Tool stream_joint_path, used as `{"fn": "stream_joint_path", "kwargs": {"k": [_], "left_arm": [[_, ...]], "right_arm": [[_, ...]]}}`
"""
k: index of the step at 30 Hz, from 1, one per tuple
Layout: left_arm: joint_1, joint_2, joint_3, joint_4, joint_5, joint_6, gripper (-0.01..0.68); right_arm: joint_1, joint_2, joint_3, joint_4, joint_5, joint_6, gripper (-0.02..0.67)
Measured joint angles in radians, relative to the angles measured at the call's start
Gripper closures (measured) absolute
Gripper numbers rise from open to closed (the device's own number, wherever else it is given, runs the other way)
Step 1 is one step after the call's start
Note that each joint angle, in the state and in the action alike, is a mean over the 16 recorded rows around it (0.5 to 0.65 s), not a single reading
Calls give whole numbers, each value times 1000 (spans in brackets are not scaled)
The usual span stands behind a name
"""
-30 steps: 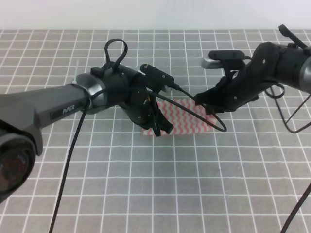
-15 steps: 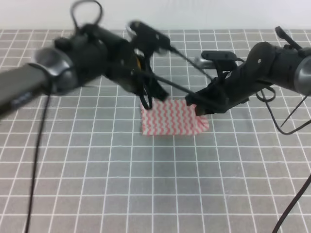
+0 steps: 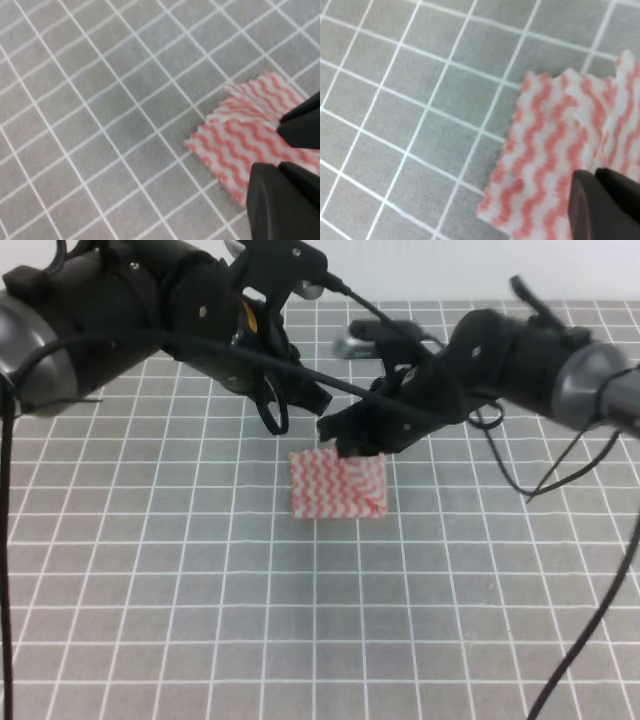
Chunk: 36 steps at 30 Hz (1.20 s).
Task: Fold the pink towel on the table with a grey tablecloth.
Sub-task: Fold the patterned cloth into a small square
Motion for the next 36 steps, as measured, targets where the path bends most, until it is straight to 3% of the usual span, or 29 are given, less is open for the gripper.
{"fn": "stream_joint_path", "kwargs": {"k": [18, 29, 32, 36], "left_arm": [[0, -6, 0, 0, 66, 10, 672], [0, -6, -1, 0, 85, 17, 672], [0, -6, -1, 0, 90, 19, 672], [0, -6, -1, 0, 99, 26, 672]], "right_arm": [[69, 125, -70, 105, -19, -3, 659], [76, 149, -70, 207, -19, -61, 478], [76, 149, -70, 230, -8, -87, 451], [71, 150, -70, 247, 5, -118, 466]]}}
